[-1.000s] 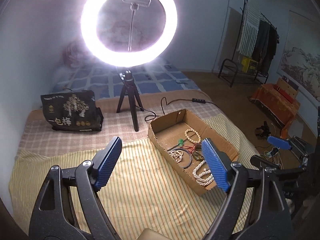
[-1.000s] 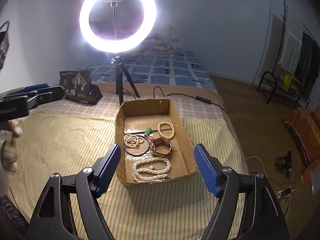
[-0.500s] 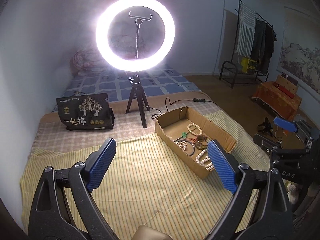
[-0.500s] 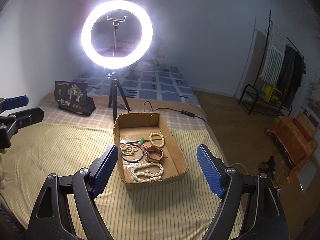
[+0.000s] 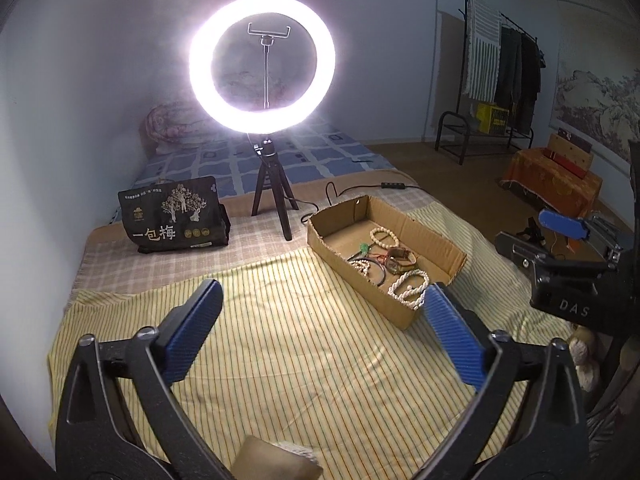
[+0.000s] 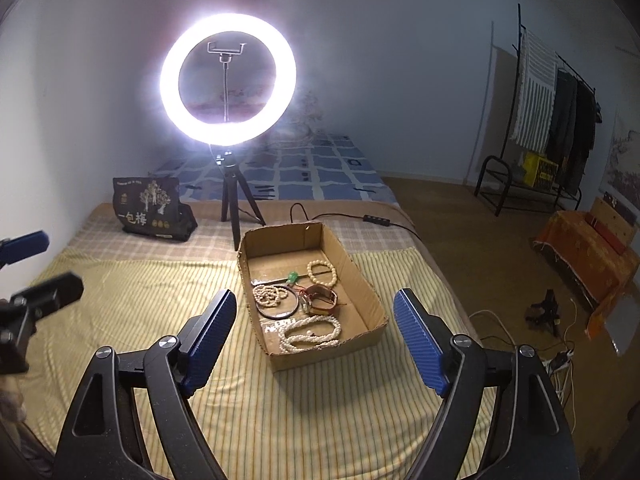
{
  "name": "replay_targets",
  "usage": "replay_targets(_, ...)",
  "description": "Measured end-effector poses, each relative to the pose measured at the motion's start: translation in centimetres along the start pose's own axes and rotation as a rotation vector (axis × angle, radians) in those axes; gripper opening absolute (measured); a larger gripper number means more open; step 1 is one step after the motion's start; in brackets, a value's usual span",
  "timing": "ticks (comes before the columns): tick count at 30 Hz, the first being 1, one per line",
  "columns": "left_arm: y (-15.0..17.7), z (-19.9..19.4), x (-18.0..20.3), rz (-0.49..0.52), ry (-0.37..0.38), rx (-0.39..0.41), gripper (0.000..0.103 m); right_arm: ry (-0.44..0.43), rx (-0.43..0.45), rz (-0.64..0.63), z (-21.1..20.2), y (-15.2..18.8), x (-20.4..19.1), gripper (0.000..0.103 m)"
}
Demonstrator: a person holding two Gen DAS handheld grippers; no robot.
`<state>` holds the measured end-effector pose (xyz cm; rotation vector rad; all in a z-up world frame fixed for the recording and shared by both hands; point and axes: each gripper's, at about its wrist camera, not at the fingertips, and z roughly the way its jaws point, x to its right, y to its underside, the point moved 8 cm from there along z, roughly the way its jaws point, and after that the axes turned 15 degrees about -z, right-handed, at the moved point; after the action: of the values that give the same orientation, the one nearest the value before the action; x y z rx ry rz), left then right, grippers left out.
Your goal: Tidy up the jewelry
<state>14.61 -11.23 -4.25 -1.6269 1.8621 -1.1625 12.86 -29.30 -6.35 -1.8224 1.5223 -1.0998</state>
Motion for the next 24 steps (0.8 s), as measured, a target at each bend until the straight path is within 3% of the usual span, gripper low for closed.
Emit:
replay_targets(9, 0.2, -0.04, 0.18, 0.016, -0.036, 0.007, 0.103, 0.006, -0.014, -0.001, 0.61, 0.34, 0.19, 0.081)
replay_targets(24, 0.47, 0.16, 0.41, 0.022, -0.035, -0.003, 0.103, 0.017, -0.018, -0.007, 0.72, 0.69, 0.23, 0.081)
